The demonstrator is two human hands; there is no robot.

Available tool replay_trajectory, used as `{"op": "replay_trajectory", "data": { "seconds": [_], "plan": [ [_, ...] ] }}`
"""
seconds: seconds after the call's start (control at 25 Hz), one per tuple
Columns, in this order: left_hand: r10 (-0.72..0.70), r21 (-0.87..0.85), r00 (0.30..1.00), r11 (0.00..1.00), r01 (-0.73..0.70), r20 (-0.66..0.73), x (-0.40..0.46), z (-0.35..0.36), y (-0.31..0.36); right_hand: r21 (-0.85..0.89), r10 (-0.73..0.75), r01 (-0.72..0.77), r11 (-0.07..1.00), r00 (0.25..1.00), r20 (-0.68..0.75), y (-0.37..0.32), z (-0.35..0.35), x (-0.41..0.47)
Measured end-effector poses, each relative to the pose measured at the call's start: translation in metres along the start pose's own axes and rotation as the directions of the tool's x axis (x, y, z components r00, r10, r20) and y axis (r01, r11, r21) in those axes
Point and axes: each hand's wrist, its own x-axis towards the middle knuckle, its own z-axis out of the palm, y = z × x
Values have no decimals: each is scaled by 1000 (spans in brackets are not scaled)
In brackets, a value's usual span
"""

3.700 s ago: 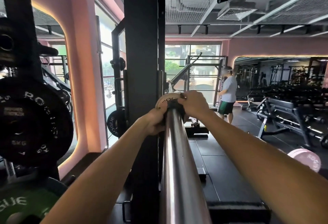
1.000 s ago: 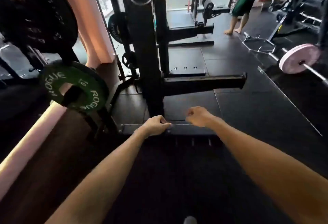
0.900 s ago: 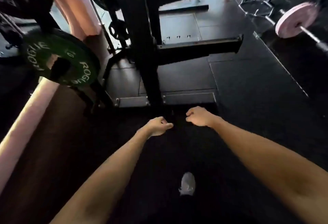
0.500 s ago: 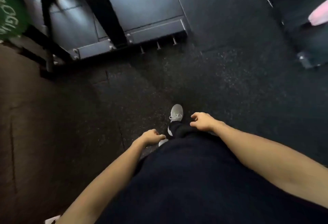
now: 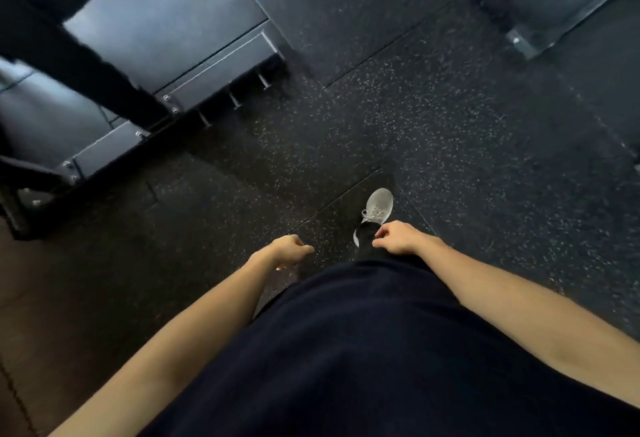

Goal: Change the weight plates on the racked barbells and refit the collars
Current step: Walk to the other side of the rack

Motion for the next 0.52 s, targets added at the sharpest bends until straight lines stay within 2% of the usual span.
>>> {"op": "replay_trajectory", "data": {
  "seconds": [0.16,0.28,0.4,0.52],
  "plan": [
    [13,90,999,996,-10,-37,36,-61,95,93,24,-17,995,997,-76,30,-107,33],
    [82,94,985,993,-68,-151,56,-113,168,159,40,-13,987,986,-165,39,-194,52],
    [111,39,962,994,-105,-248,74,-164,217,149,28,-7,989,990,-138,30,-259,77],
    [110,32,959,994,-106,-261,102,-201,241,110,6,5,994,996,-94,9,-306,112]
  ]
}}
